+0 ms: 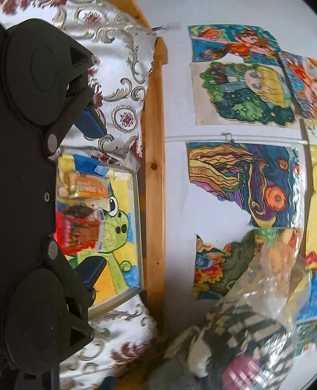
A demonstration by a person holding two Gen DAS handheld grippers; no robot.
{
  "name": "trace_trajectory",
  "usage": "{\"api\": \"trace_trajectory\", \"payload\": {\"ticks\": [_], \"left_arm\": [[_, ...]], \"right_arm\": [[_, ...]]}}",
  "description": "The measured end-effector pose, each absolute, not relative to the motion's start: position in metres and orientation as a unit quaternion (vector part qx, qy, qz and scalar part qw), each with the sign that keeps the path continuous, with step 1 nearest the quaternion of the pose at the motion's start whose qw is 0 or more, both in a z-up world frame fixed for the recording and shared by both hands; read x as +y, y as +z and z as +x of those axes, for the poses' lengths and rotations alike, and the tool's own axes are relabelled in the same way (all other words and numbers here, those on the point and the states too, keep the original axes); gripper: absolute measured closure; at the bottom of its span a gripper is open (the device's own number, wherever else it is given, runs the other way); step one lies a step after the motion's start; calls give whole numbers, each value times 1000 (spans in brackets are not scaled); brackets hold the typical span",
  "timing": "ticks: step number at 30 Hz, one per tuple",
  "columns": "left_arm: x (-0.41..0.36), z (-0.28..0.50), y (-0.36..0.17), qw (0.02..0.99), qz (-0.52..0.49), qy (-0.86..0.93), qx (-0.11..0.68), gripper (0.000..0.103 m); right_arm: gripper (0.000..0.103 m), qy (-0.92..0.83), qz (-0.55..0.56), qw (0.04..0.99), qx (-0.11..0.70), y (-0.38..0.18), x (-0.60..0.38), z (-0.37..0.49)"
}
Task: Organize snacks
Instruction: 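Move the left tool over the pink rice-cracker pack while the right tool moves over the blue tube pack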
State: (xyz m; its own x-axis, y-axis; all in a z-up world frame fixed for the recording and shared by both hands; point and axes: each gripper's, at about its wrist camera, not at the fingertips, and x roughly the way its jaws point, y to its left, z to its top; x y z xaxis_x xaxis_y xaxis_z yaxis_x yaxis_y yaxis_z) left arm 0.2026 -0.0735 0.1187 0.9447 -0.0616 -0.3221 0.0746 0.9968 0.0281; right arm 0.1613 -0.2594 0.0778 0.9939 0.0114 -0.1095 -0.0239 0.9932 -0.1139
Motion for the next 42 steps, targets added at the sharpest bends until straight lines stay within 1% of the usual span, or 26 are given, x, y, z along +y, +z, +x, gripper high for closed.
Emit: {"api": "trace_trajectory", "payload": {"ticks": [6, 14, 21, 28, 33, 42], "left_arm": [[-66, 166, 108, 988, 28, -49, 141, 1], [-50, 134, 86, 989, 29, -62, 131, 1], [-8, 126, 54, 984, -15, -41, 171, 1], [22, 121, 21, 980, -9, -20, 196, 1], [28, 132, 0, 965, -13, -30, 259, 1], [36, 148, -15, 946, -39, -19, 322, 1]], "right_arm": [[0, 10, -40, 998, 42, 70, -251, 128], [0, 17, -42, 996, 72, 53, -237, 103], [0, 40, -98, 989, 106, 35, -207, 97], [0, 67, -118, 979, 154, 19, -191, 103], [0, 87, -115, 966, 215, 8, -184, 113], [0, 97, -123, 946, 284, -8, -178, 126]]}}
